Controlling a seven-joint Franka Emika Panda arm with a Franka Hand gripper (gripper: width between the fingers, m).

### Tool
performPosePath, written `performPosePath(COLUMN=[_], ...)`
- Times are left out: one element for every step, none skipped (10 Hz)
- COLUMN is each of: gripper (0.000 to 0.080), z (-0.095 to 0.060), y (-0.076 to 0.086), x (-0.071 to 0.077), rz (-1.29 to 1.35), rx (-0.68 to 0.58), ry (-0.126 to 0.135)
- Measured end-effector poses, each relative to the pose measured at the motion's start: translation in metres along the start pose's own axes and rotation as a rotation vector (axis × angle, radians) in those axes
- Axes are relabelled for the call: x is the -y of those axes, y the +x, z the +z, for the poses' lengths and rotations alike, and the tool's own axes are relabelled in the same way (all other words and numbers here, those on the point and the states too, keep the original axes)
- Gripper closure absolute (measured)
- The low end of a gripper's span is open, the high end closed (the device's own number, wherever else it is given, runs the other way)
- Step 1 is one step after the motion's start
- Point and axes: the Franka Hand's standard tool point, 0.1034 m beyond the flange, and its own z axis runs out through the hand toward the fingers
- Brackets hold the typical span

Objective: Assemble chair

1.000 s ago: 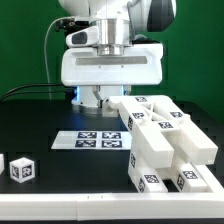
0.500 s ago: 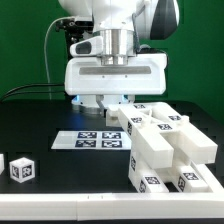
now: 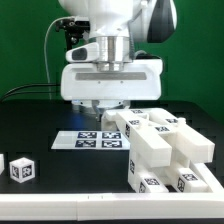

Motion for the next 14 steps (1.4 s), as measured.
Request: performPosePath(gripper=[0.0515,0.0515,0.0515,0.0515,0.0515,0.0515,0.0515,0.0515,0.0515,0.0515,0.0515,0.0515,0.0515,0.0515], z=[0.004,0.013,0.017,0.017,0.018,0.018,0.018,0.018,0.020,0.020,0.021,0.026,0.033,0.039], y=[-0.001,-0.004,-0.007,-0.006,-0.006,-0.006,-0.006,-0.007,-0.008,-0.010,-0.012,-0.018,-0.019,-0.020], x=[-0.008,-0.016,-0.022,-0.024,-0.023,-0.023,-0.023,-0.026,-0.037,-0.052,-0.064,-0.080,-0.094,-0.101], rz=[0.010,0.012,0.020,0.026,0.024,0.024,0.024,0.020,0.016,0.010,0.003,-0.001,-0.001,-0.005], rx=[-0.005,-0.006,0.004,0.005,0.005,0.005,0.006,0.007,0.012,0.019,0.024,0.040,0.051,0.059], ry=[-0.009,-0.022,-0.026,-0.027,-0.026,-0.026,-0.026,-0.028,-0.034,-0.038,-0.043,-0.049,-0.053,-0.055])
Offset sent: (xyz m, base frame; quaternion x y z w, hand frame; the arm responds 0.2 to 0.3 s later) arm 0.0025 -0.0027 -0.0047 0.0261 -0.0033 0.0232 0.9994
